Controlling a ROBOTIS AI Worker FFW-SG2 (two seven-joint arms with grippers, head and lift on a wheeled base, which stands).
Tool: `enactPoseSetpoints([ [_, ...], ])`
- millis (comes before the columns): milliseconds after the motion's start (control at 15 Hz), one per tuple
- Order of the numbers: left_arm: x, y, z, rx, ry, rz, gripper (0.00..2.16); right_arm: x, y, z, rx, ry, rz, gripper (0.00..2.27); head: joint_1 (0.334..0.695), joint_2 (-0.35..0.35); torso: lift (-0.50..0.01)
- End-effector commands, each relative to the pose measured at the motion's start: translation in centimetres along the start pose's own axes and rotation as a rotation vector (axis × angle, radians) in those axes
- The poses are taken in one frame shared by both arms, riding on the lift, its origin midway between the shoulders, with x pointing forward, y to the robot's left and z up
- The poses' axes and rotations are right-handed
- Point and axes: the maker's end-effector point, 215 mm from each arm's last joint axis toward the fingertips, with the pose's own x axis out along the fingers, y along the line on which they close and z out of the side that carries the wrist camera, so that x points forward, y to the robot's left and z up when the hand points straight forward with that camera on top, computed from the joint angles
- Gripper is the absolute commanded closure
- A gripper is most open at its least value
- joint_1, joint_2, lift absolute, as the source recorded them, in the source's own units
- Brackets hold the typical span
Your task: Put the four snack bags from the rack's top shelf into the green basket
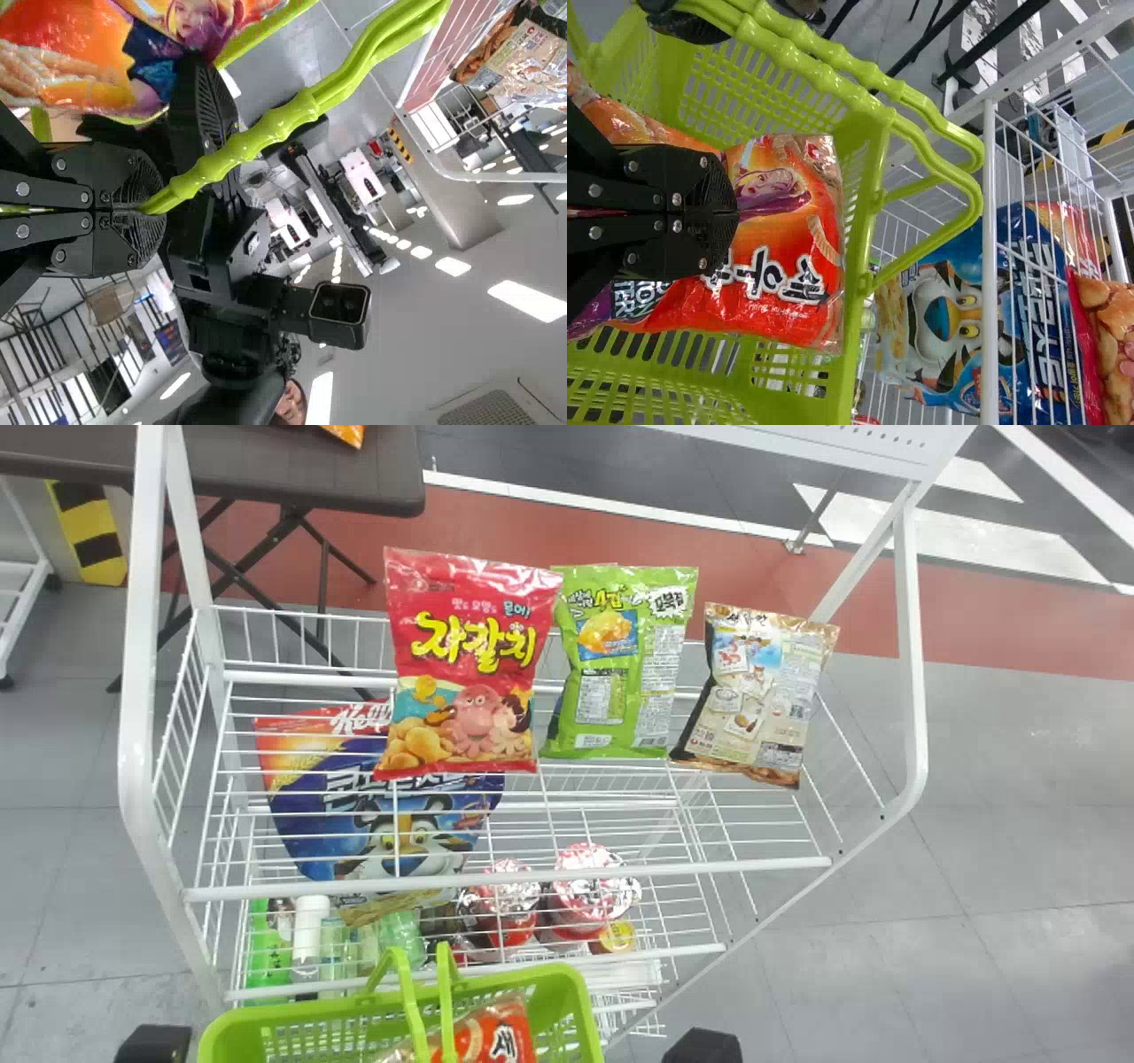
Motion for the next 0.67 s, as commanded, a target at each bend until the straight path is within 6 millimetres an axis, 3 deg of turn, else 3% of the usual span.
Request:
enactPoseSetpoints([
  [0,0.0,0.0,0.0,-0.001,0.000,-0.001,1.73,0.4,-0.7,0.7,-0.017,-0.030,-0.009,0.00,0.695,-0.350,0.000],
  [133,0.0,0.0,0.0,0.001,0.001,0.000,1.73,0.5,-1.4,2.2,-0.035,-0.064,-0.021,0.01,0.695,-0.350,0.000],
  [267,0.0,-0.1,-0.1,0.000,0.002,0.000,1.73,0.9,-3.4,5.6,-0.074,-0.168,-0.086,0.05,0.695,-0.350,0.000],
  [400,0.0,-0.1,-0.1,0.000,0.002,-0.001,1.73,1.7,-6.2,10.6,-0.103,-0.321,-0.196,0.07,0.695,-0.350,0.000],
  [600,0.1,-0.1,-0.2,-0.001,0.004,0.001,1.73,3.5,-8.3,19.0,-0.159,-0.547,-0.301,0.08,0.695,-0.350,0.000],
])
